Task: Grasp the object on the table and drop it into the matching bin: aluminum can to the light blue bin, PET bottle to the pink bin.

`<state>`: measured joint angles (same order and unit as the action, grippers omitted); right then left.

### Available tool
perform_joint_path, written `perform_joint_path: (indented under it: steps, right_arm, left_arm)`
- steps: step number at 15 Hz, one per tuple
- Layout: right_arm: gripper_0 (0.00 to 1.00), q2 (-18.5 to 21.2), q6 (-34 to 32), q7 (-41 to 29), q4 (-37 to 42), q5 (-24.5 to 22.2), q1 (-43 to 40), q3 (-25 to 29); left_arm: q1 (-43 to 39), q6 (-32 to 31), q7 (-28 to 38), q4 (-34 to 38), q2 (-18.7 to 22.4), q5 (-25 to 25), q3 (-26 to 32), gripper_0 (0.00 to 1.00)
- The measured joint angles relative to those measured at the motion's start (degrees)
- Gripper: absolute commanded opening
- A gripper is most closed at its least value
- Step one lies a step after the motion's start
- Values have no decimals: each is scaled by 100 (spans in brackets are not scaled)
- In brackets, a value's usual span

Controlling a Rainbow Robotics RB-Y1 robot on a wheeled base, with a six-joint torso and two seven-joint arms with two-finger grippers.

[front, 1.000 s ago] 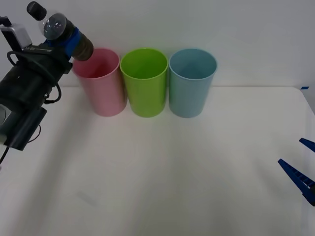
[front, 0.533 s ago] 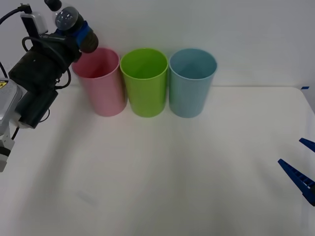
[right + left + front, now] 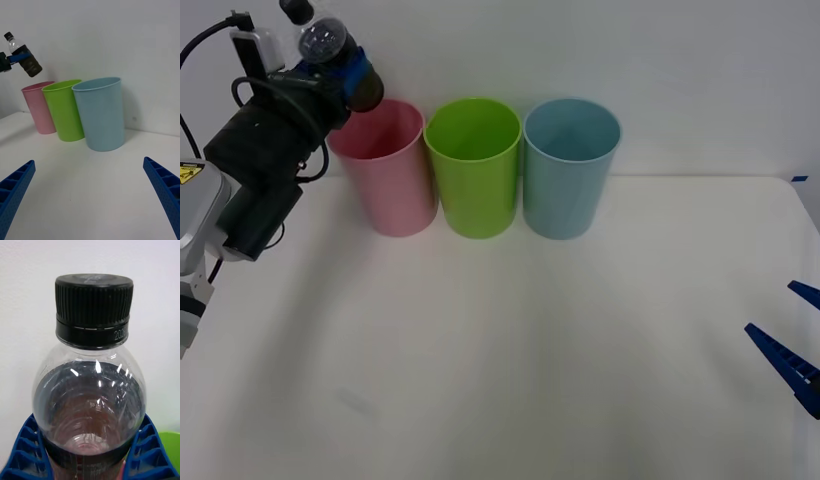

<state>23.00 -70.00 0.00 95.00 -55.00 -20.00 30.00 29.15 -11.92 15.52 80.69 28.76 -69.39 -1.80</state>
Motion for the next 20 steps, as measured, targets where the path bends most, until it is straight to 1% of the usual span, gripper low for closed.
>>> perform_joint_path:
  steps: [6, 9, 12, 17, 20]
  right_arm:
    - [100, 0, 0, 0, 0, 0, 0, 0]
    - [100, 0, 0, 0, 0, 0, 0, 0]
    - [100, 0, 0, 0, 0, 0, 0, 0]
    - [100, 0, 0, 0, 0, 0, 0, 0]
    - [100, 0, 0, 0, 0, 0, 0, 0]
  left_arm:
    - [2, 19, 8, 0, -1, 121, -75, 100]
    - [-32, -173, 4, 4, 18, 258, -67, 100]
    - [-224, -433, -37, 77, 182, 545, -67, 100]
    - [-995, -571, -48, 796, 481, 1135, -56, 100]
    - [-1645, -665, -85, 1359, 568, 1356, 124, 100]
